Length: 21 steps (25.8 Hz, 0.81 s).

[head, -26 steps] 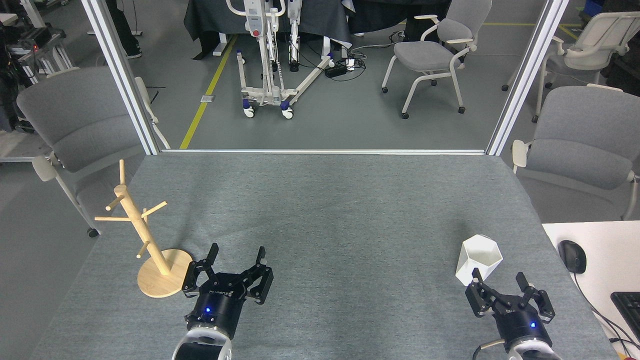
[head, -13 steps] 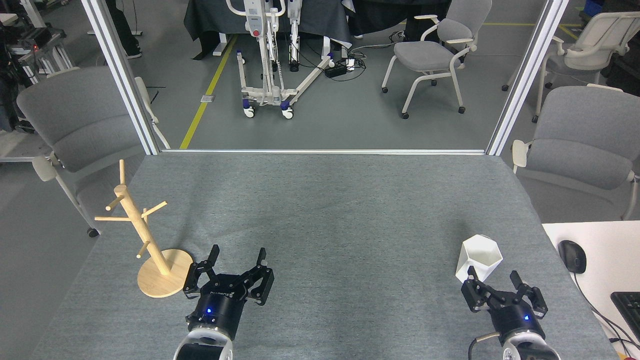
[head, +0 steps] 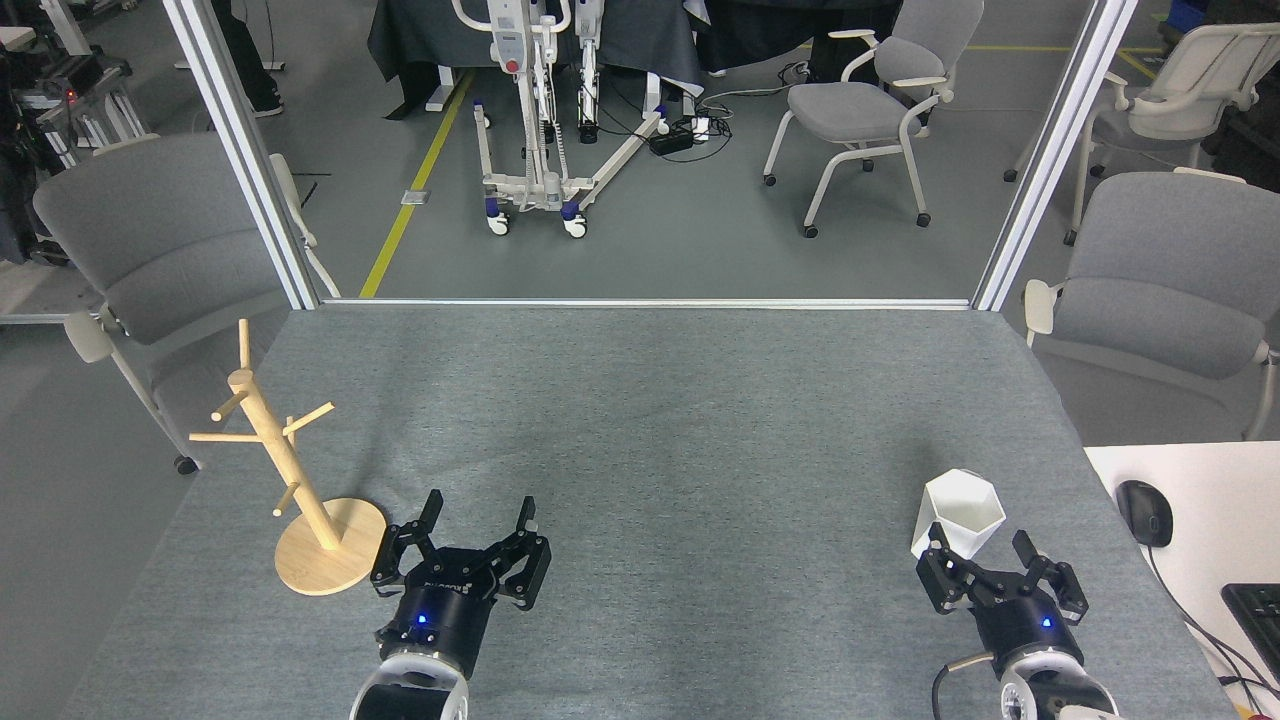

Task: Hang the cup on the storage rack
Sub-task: 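Close the right gripper on the rim of the white cup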

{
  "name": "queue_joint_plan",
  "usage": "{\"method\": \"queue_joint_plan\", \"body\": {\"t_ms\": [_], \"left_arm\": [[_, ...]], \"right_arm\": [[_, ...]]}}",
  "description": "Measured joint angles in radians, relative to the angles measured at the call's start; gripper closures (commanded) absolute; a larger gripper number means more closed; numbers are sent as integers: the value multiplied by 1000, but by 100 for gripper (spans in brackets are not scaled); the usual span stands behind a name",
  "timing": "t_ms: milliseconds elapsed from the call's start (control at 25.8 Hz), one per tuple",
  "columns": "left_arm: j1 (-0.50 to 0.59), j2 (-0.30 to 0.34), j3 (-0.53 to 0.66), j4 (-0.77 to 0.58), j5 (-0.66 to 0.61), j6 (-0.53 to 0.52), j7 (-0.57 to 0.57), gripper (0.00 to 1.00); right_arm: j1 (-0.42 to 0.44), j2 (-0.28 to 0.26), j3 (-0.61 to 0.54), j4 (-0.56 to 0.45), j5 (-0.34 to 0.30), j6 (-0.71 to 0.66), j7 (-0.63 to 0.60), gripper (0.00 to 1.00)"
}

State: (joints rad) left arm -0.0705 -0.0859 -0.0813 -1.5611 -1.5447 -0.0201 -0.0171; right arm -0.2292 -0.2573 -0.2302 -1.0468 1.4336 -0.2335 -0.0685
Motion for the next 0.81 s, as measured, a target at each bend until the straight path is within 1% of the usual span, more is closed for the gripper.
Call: {"method": "queue_joint_plan", "body": {"t_ms": [542,813], "left_arm": [[-1,3,1,-3,0,-12,0,0],[-1,-1,2,0,0,-15,-1,0]], "right_arm": [[-87,-14,11,111,1,10,-1,0],[-103,-14,25,134,1,13,-7,0]]}}
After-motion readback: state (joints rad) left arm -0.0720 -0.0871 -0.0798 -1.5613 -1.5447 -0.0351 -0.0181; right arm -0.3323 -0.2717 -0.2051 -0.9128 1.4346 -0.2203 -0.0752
